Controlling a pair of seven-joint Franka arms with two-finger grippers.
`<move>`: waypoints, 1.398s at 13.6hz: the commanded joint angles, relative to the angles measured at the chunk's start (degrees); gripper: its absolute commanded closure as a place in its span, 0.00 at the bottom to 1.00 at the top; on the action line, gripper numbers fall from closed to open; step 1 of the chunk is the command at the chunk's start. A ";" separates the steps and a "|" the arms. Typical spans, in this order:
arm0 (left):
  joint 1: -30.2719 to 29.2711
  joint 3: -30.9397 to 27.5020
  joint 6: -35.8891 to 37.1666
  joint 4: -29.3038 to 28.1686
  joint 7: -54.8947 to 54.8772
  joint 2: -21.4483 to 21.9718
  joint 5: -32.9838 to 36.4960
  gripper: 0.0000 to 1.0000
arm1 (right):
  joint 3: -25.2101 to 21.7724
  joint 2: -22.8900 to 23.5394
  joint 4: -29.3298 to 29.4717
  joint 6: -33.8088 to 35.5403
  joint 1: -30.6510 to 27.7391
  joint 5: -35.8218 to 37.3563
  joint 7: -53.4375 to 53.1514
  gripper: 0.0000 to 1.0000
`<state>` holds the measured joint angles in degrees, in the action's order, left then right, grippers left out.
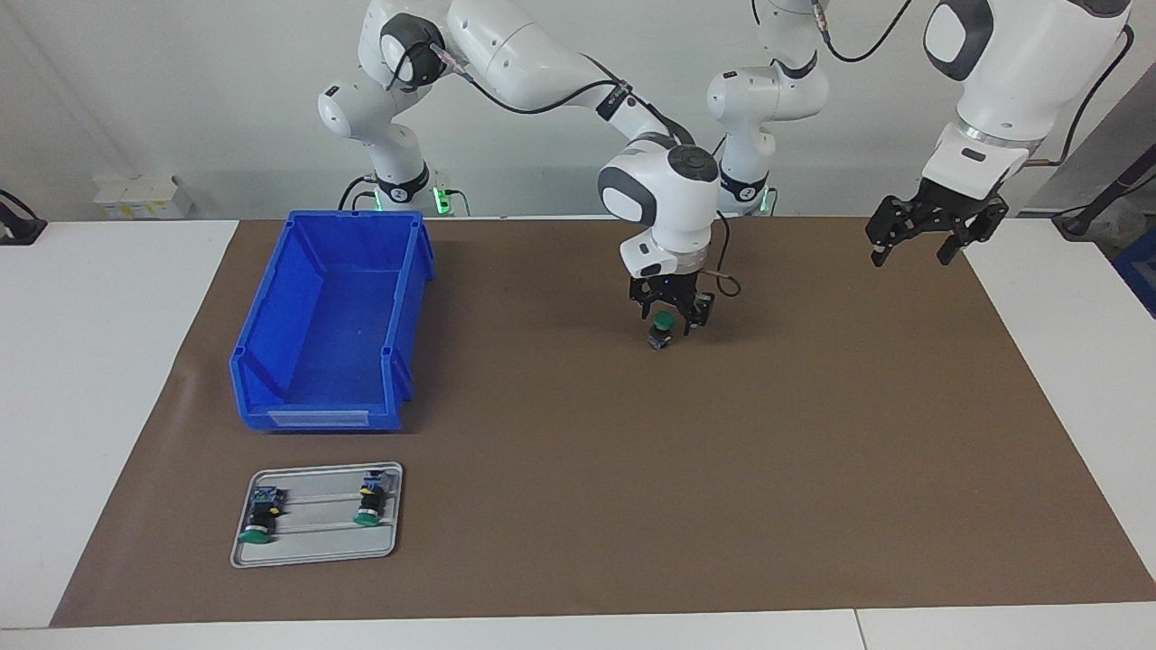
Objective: Place and press button with both arms
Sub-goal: 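Lift the button with the right gripper and carry it over the bin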
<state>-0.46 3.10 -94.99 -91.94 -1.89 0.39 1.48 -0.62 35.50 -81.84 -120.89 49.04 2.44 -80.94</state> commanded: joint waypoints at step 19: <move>-0.86 -0.55 -0.46 -2.55 1.62 2.51 0.81 0.00 | 0.10 -5.95 -3.58 -0.93 -3.94 0.64 0.08 1.00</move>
<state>-1.13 2.41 -95.29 -92.58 -0.89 1.06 1.48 -0.93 33.42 -83.81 -123.49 47.36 2.61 -80.94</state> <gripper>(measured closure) 0.000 0.529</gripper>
